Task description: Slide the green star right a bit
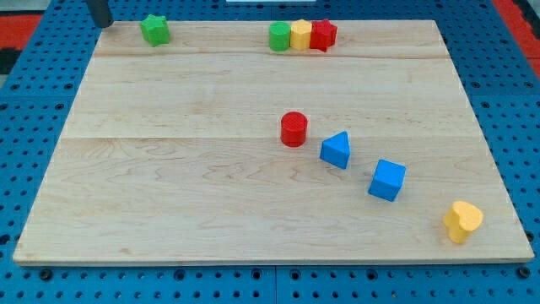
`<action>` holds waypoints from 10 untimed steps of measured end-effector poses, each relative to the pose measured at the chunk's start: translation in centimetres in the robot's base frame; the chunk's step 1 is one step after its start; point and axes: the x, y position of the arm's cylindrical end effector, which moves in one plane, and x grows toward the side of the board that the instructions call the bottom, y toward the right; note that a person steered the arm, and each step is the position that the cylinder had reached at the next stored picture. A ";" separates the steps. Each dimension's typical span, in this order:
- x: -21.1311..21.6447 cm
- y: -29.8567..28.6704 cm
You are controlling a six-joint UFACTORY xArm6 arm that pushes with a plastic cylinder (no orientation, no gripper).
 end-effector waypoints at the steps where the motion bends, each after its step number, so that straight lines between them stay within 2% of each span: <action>1: 0.0 0.0; 4: 0.1 0.1; 6: 1.2 4.7; 7: 3.6 8.8; 8: 3.8 12.9; 9: 3.4 12.3; 10: 2.5 7.7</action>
